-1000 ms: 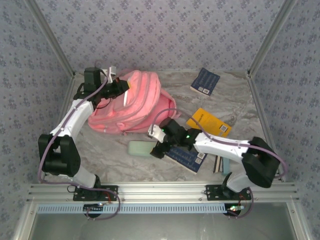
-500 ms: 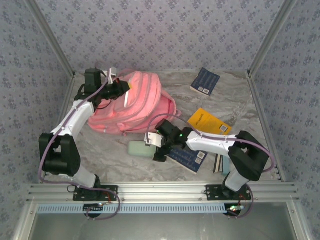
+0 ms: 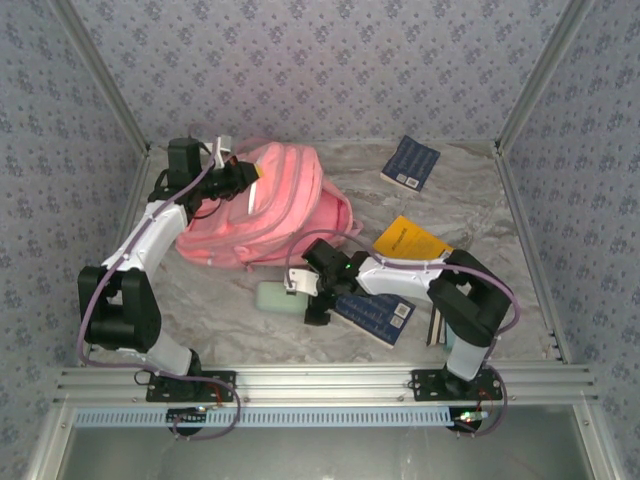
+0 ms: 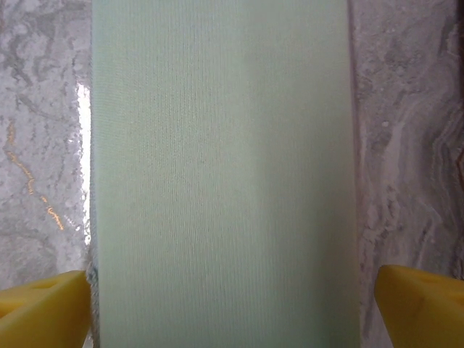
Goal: Pack books, pencil case, and school supplies into a backpack
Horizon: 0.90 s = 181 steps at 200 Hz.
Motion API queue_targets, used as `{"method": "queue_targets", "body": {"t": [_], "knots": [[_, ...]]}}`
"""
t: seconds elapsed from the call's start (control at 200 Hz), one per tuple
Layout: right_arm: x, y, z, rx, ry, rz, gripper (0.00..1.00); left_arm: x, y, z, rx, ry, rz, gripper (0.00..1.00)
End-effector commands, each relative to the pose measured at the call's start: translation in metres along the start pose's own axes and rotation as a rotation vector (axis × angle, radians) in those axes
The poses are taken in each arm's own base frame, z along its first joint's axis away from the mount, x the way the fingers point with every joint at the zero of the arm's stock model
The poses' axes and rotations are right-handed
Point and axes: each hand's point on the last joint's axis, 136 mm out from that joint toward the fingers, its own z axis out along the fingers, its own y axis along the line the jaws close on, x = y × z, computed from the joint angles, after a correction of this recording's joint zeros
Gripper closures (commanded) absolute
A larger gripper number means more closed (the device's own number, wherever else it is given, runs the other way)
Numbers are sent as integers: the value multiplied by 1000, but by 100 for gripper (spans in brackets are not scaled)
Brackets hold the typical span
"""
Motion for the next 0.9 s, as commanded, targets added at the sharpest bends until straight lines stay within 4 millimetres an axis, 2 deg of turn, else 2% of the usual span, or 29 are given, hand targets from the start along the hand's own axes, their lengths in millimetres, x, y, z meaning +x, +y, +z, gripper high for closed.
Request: {"method": "queue_targets", "body": {"t": [0.0, 0.12, 0.26, 0.445, 0.56, 0.71, 0.794, 0.899], "knots": [[-1, 7, 11, -26, 28, -27, 1, -11, -10, -4, 48, -28, 36, 100], [2, 8, 18, -21, 57, -38, 6, -11, -9, -3, 51, -26, 26, 100], [-1, 10, 16, -18, 50, -28, 13, -12, -7, -3, 53, -29, 23, 100], [-4, 9, 13, -9, 34, 20, 36, -14, -8, -4, 61, -31, 20, 100], [-10, 7, 5, 13, -2, 41, 40, -13, -8, -5, 59, -31, 26, 100], [-26, 4, -25, 60, -100, 86, 41, -13, -10, -5, 68, -24, 29, 100], [-38, 4, -54, 92, -194, 134, 41, -13, -16, -5, 87, -15, 37, 100], [-46, -7, -97, 174, -342, 233, 41, -13, -26, -7, 107, -7, 61, 100]]}}
